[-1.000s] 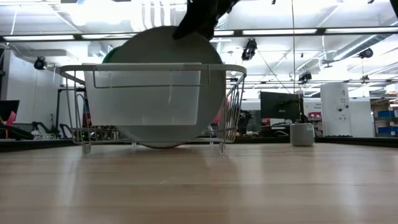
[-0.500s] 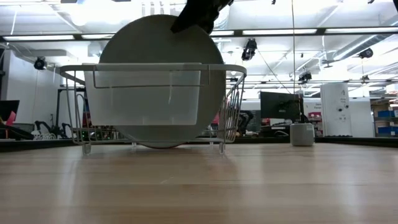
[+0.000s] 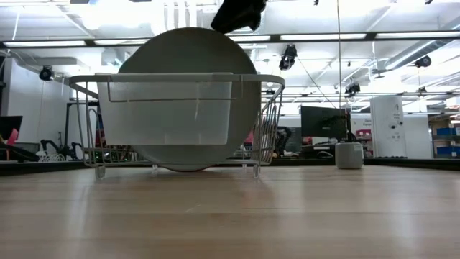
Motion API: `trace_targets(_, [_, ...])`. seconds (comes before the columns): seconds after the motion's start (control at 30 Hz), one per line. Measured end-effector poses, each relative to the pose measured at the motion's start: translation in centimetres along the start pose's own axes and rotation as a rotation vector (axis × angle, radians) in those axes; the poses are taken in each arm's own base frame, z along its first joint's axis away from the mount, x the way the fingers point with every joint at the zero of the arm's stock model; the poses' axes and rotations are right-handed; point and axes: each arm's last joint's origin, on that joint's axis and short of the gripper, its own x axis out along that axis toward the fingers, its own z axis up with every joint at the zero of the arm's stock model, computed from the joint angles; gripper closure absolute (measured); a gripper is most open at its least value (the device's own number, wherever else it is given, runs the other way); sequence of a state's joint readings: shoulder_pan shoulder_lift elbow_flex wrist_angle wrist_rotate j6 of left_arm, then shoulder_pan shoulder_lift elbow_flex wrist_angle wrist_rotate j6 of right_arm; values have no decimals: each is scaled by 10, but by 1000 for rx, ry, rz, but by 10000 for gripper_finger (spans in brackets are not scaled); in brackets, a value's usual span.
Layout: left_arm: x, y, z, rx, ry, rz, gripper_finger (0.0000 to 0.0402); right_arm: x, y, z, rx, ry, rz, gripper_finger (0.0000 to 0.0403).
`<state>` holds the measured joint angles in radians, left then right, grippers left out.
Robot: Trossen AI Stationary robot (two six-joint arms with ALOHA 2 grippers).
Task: Sort dishes
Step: Put the gray plate in the dish rack
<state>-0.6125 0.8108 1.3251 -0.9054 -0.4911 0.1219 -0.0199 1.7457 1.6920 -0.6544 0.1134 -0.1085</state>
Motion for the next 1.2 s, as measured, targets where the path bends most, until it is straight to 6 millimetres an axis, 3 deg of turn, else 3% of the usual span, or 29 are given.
trace_targets(0.43, [0, 0, 0, 1, 1, 0, 183, -17, 12, 2, 8, -8, 3, 234])
trace_targets(0.57, [0, 0, 0, 1, 1, 0, 183, -19, 10, 3, -2, -6, -120, 234])
trace_targets(0.7, [0, 0, 0, 1, 1, 0, 183, -6, -5, 2, -8, -5, -234, 233])
trace_targets(1.0, [1, -1, 0, -1, 4, -1, 183, 26, -35, -9, 66, 34, -189, 233])
trace_targets(1.2, [2, -1, 0, -1, 5, -1, 183, 35, -29, -11, 67, 30, -27, 235])
